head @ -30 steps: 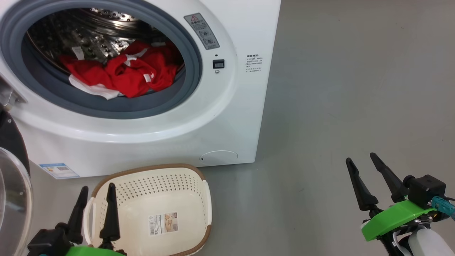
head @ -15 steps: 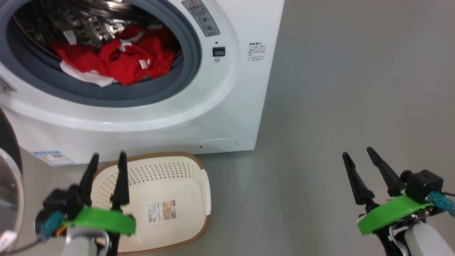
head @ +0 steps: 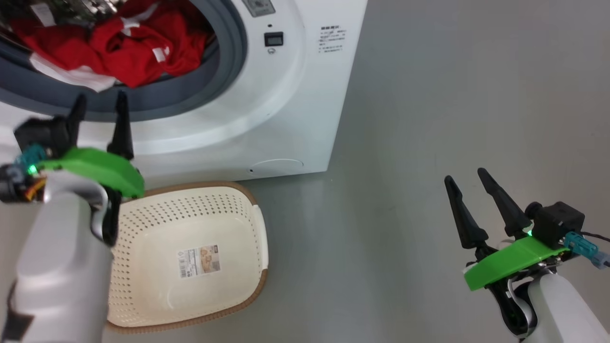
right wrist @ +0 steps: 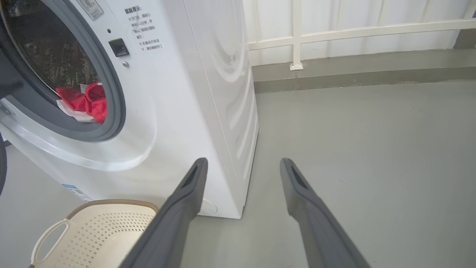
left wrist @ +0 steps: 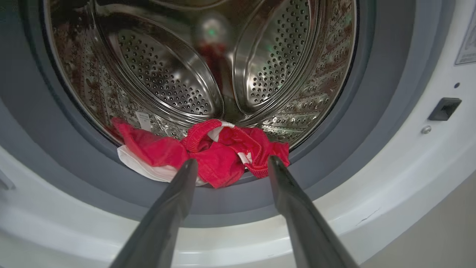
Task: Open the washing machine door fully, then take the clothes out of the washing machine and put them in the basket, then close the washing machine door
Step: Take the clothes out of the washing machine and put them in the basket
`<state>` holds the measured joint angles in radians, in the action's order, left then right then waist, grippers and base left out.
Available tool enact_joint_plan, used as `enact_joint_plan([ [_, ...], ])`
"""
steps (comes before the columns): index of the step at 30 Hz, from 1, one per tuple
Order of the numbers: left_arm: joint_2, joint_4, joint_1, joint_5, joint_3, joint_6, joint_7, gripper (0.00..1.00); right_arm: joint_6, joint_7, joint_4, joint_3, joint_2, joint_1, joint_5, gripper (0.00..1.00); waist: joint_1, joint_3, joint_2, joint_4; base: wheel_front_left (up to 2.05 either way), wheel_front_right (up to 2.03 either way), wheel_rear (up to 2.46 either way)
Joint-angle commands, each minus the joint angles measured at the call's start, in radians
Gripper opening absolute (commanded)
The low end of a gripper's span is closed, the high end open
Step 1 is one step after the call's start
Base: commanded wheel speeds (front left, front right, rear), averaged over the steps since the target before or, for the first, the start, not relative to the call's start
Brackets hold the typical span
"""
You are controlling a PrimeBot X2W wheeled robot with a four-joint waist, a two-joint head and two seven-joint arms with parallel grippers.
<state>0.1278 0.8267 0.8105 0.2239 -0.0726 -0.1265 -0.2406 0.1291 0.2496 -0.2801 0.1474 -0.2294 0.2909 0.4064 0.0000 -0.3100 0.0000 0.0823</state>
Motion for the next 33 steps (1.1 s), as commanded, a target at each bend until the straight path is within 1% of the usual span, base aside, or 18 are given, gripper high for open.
enact_joint_plan([
  [1, 0.048, 0.022, 0.065, -0.013, 0.015, 0.008, 0.005, 1.0, 0.002, 0.012, 0.024, 0.021, 0.003, 0.017, -0.009, 1.0, 0.0, -0.028, 0.0, 0.026, 0.0, 0.0, 0.0],
  [4, 0.064, 0.105, 0.158, -0.026, 0.002, 0.011, 0.025, 1.0, 0.002, 0.012, 0.026, 0.026, 0.014, 0.034, -0.009, 1.0, 0.0, -0.052, 0.0, 0.042, 0.0, 0.0, 0.0],
  [5, 0.064, 0.105, 0.158, -0.026, 0.002, 0.011, 0.025, 1.0, 0.002, 0.012, 0.026, 0.026, 0.014, 0.034, -0.009, 1.0, 0.0, -0.052, 0.0, 0.042, 0.0, 0.0, 0.0],
  [6, 0.071, 0.153, 0.219, -0.036, -0.01, 0.011, 0.036, 1.0, 0.002, 0.012, 0.028, 0.025, 0.021, 0.045, -0.008, 1.0, 0.0, -0.071, 0.0, 0.049, 0.0, 0.0, 0.0],
  [8, 0.08, 0.198, 0.278, -0.052, -0.029, 0.01, 0.048, 1.0, 0.002, 0.012, 0.032, 0.027, 0.028, 0.058, -0.008, 1.0, 0.0, -0.091, 0.0, 0.058, 0.0, 0.0, 0.0],
  [9, 0.08, 0.198, 0.278, -0.052, -0.029, 0.01, 0.048, 1.0, 0.002, 0.012, 0.032, 0.027, 0.028, 0.058, -0.008, 1.0, 0.0, -0.091, 0.0, 0.058, 0.0, 0.0, 0.0],
  [14, 0.102, 0.29, 0.399, -0.069, -0.048, 0.018, 0.059, 1.0, 0.002, 0.012, 0.036, 0.035, 0.048, 0.086, -0.007, 1.0, 0.0, -0.141, 0.0, 0.081, 0.0, 0.0, 0.0],
  [19, 0.133, 0.369, 0.478, -0.092, -0.072, 0.033, 0.068, 1.0, 0.002, 0.012, 0.036, 0.039, 0.066, 0.101, -0.005, 1.0, 0.0, -0.176, 0.0, 0.103, 0.0, 0.0, 0.0],
  [27, 0.189, 0.425, 0.554, -0.128, -0.112, 0.067, 0.075, 1.0, 0.002, 0.012, 0.045, 0.053, 0.083, 0.128, -0.003, 1.0, 0.0, -0.225, 0.0, 0.136, 0.0, 0.0, 0.0],
  [33, 0.218, 0.442, 0.585, -0.141, -0.131, 0.094, 0.069, 1.0, 0.002, 0.012, 0.048, 0.066, 0.092, 0.148, -0.003, 1.0, 0.0, -0.254, 0.0, 0.15, 0.0, 0.0, 0.0],
])
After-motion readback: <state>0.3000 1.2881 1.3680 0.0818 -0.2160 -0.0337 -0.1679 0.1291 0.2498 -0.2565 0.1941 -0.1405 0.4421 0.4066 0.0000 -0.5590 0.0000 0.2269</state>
